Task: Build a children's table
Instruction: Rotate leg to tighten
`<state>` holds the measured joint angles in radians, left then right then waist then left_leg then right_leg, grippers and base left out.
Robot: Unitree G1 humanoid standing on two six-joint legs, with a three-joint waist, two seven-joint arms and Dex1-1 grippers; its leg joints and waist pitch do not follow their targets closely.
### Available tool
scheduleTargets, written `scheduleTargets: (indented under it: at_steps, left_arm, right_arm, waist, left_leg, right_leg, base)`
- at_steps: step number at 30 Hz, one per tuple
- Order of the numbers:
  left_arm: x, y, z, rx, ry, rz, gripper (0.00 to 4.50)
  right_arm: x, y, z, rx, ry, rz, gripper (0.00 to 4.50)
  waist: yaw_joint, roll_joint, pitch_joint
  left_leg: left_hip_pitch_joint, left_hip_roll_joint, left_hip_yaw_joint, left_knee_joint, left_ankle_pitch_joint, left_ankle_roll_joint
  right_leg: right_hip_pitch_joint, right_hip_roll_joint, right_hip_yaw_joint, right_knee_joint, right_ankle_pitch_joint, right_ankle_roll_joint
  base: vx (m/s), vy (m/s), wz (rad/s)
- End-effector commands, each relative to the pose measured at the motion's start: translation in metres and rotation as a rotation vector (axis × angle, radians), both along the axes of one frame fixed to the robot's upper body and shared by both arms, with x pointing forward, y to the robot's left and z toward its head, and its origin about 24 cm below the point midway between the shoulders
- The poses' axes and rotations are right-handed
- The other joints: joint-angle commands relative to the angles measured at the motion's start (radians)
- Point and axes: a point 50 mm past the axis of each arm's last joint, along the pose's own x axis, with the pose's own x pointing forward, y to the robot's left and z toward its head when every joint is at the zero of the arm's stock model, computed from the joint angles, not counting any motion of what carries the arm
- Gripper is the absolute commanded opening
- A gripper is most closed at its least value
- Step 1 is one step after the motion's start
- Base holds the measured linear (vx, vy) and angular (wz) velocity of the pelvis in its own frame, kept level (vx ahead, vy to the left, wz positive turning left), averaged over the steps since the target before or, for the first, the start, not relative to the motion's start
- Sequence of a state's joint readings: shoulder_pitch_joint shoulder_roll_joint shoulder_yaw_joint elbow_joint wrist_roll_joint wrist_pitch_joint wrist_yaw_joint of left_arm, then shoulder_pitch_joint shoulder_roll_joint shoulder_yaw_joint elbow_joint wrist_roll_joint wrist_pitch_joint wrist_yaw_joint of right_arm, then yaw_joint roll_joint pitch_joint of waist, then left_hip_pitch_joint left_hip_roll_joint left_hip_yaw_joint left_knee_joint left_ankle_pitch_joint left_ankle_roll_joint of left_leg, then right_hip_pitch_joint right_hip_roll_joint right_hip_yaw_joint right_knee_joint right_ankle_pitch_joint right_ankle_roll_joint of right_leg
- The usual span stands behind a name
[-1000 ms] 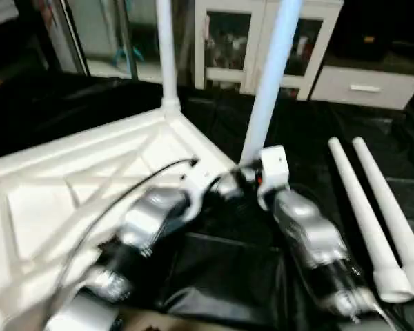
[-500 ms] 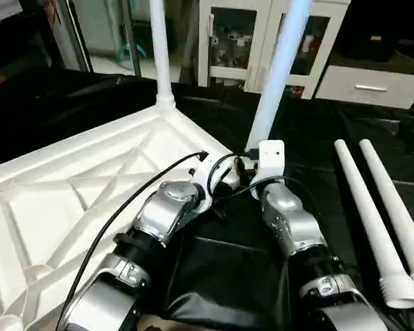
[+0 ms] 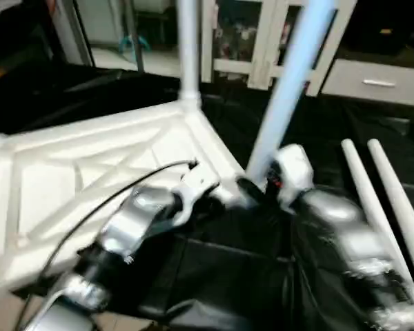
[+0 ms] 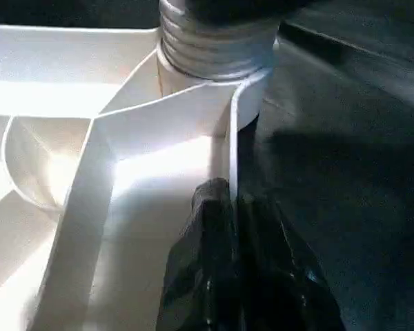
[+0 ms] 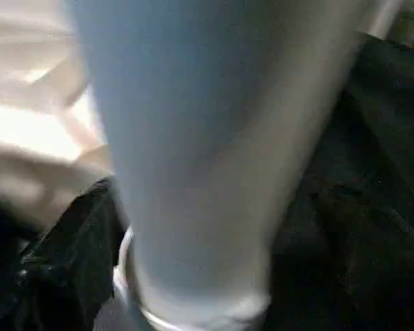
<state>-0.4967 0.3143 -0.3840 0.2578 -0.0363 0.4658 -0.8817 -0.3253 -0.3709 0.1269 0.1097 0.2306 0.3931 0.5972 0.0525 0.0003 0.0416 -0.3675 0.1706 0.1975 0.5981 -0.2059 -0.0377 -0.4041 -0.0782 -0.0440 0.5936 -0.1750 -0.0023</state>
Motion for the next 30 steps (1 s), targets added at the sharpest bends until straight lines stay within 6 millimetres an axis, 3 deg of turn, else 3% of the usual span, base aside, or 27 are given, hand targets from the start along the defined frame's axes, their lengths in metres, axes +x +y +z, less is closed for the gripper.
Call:
scheduleTargets:
  at_steps: [1, 4, 5, 10, 15, 16, 30]
  left_arm:
    - [-0.014, -0.002, -0.010, 0.003, 0.072, -0.087, 0.00]
    - [-0.022, 0.001, -0.007, 0.004, 0.093, -0.166, 0.00]
    - [-0.027, 0.003, -0.006, 0.006, 0.106, -0.205, 0.00]
    - [-0.035, 0.006, -0.003, 0.016, 0.128, -0.269, 0.00]
    - [-0.036, 0.007, -0.003, 0.021, 0.126, -0.268, 0.00]
    - [-0.036, 0.007, -0.003, 0.021, 0.126, -0.267, 0.00]
    - [-0.036, 0.008, -0.002, 0.026, 0.127, -0.260, 0.00]
  right_arm:
    - [-0.009, 0.001, 0.005, -0.001, 0.013, 0.106, 4.46]
    - [-0.021, -0.008, 0.005, -0.053, 0.044, 0.205, 4.46]
    - [-0.026, -0.012, 0.004, -0.071, 0.066, 0.246, 4.46]
    - [-0.038, -0.013, 0.004, -0.099, 0.129, 0.333, 4.46]
    - [-0.040, -0.009, 0.001, -0.097, 0.145, 0.359, 4.46]
    - [-0.041, -0.008, 0.000, -0.096, 0.149, 0.365, 4.21]
    - [-0.046, -0.011, -0.002, -0.120, 0.179, 0.400, 3.09]
  waist:
    - [0.002, -0.002, -0.051]
    - [0.002, -0.004, -0.047]
    - [0.003, 0.000, -0.048]
    - [0.001, -0.001, -0.047]
    - [0.001, -0.003, -0.050]
    - [0.001, -0.004, -0.050]
    - [0.002, -0.003, -0.052]
  left_leg:
    - [0.012, 0.061, -0.025, -0.076, -0.169, 0.057]
    - [0.015, 0.062, -0.027, -0.081, -0.224, 0.027]
    - [0.016, 0.063, -0.028, -0.082, -0.228, 0.024]
    - [0.020, 0.063, -0.026, -0.081, -0.237, 0.017]
    - [0.016, 0.062, -0.028, -0.081, -0.213, 0.010]
    - [0.015, 0.061, -0.027, -0.079, -0.208, 0.014]
    - [0.014, 0.061, -0.027, -0.076, -0.182, 0.025]
  right_leg:
    - [0.048, -0.066, 0.043, -0.061, -0.152, -0.227]
    - [0.044, -0.067, 0.044, -0.070, -0.257, -0.206]
    - [0.045, -0.068, 0.044, -0.070, -0.265, -0.202]
    - [0.036, -0.064, 0.045, -0.072, -0.257, -0.207]
    - [0.041, -0.064, 0.045, -0.066, -0.227, -0.210]
    - [0.042, -0.064, 0.045, -0.066, -0.219, -0.212]
    - [0.046, -0.064, 0.044, -0.061, -0.189, -0.225]
  base:
    - [0.000, 0.000, 0.00]
    - [0.000, 0.000, 0.00]
    - [0.000, 0.000, 0.00]
    - [0.000, 0.000, 0.00]
    - [0.000, 0.000, 0.00]
    - [0.000, 0.000, 0.00]
    - [0.000, 0.000, 0.00]
